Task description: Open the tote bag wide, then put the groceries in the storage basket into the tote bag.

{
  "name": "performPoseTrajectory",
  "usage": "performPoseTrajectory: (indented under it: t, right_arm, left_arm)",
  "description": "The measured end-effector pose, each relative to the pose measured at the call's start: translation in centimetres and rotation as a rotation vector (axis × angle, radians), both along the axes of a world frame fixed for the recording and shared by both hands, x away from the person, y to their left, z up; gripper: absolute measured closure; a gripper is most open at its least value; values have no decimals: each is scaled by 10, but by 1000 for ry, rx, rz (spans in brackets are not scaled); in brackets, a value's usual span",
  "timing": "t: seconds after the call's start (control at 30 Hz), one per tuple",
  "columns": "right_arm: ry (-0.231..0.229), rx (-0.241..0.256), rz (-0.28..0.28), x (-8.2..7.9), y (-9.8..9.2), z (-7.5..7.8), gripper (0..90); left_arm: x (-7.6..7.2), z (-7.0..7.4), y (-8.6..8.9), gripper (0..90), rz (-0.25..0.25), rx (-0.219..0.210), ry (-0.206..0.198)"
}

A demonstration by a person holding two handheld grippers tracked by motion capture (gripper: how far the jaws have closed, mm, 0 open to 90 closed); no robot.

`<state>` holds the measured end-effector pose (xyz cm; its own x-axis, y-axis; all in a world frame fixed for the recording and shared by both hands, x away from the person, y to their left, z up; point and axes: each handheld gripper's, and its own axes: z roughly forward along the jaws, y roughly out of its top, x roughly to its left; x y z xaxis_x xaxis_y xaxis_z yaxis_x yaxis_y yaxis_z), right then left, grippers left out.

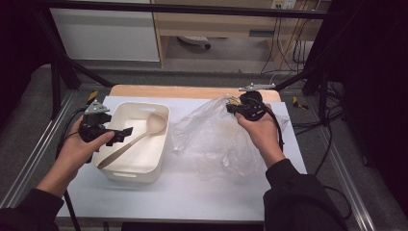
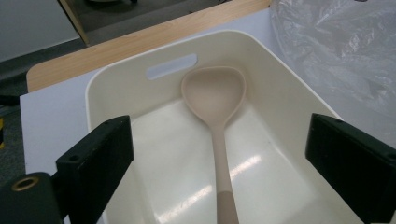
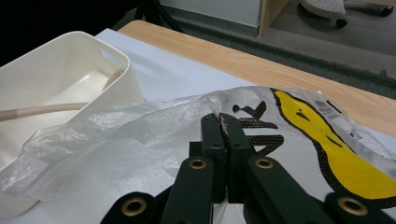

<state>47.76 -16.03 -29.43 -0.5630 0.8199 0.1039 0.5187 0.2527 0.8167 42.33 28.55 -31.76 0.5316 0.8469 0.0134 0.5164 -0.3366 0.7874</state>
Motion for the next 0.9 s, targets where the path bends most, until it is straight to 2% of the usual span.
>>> performPoseTrajectory:
  t: [0.1,0.27,0.47,0.67,0.9]
  right_arm:
    - [1,0,-1,0,-1,-1,900]
    - [7,0,-1,0,-1,-4,900]
    - [10,0,0,-1,-1,-7,900]
    - [14,-5,1,-1,-2,-9,900]
    - [15,-3,0,-1,-2,-9,900]
  left_arm:
    - [0,-4,-2,106,-6,-11,18]
    - [-1,-13,-3,144,9,13,56]
    - [-6,-20,0,214,20,22,94]
    - [-17,-31,7,284,18,5,128]
    - [-25,-40,14,348,21,-7,150]
